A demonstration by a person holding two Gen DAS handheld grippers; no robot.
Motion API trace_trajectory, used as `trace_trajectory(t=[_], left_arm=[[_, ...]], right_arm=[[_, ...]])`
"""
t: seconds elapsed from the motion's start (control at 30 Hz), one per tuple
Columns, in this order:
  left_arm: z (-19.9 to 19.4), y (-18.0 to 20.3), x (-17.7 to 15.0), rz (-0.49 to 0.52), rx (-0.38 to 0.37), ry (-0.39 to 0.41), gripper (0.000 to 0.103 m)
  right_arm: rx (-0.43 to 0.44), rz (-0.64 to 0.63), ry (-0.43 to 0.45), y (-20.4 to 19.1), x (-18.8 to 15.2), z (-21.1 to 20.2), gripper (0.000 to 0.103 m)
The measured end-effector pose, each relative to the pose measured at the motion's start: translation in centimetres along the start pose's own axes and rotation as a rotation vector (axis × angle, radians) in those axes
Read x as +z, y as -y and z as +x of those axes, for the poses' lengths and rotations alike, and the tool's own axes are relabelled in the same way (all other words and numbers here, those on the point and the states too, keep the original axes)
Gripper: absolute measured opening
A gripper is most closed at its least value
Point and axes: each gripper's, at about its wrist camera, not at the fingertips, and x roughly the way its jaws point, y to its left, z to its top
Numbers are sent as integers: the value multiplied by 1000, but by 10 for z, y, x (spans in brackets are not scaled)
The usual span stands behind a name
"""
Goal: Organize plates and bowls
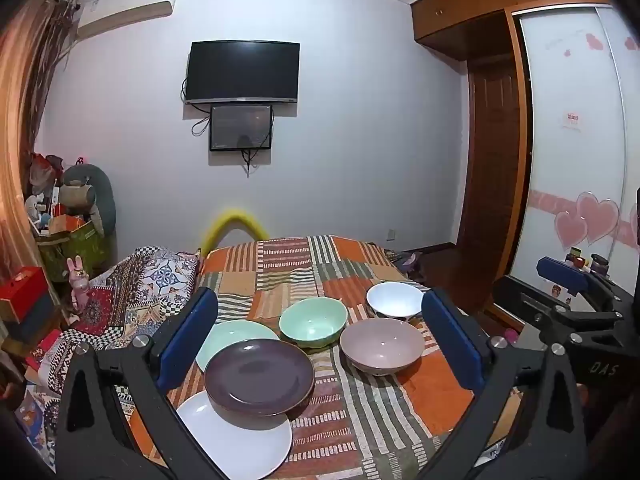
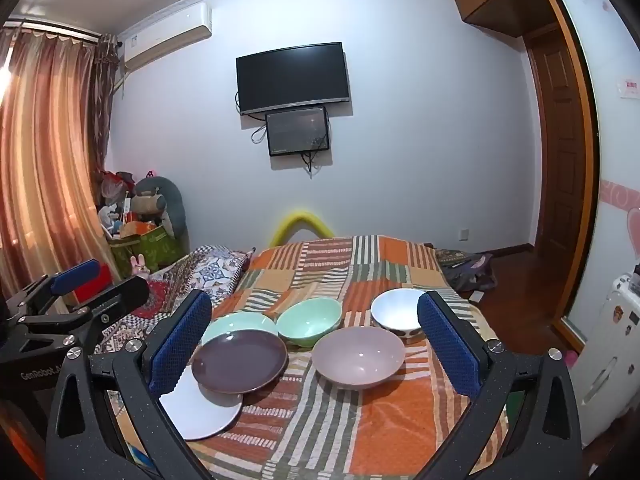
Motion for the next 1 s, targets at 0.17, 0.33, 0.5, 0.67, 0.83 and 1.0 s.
trace_trajectory(t=[0.17,0.33,0.5,0.67,0.83,1.0], left_arm=[[3,-1,3,-4,-16,2,103],[3,-2,1,-4,-2,16,103],[-1,1,-4,-2,-11,18,103],[-1,2,-3,1,-9,12,103],[1,2,-5,-6,-18,5,103],[1,2,-4,-7,-22,1,103]], right_arm=[[-1,-4,3,0,-1,0,102],[0,7,2,2,0,-2,102],[-2,11,5,0,0,-4,102],[2,13,9,3,-2,-3,102],[2,15,10,3,-3,-3,103],[2,15,9,3,-3,-3,102]])
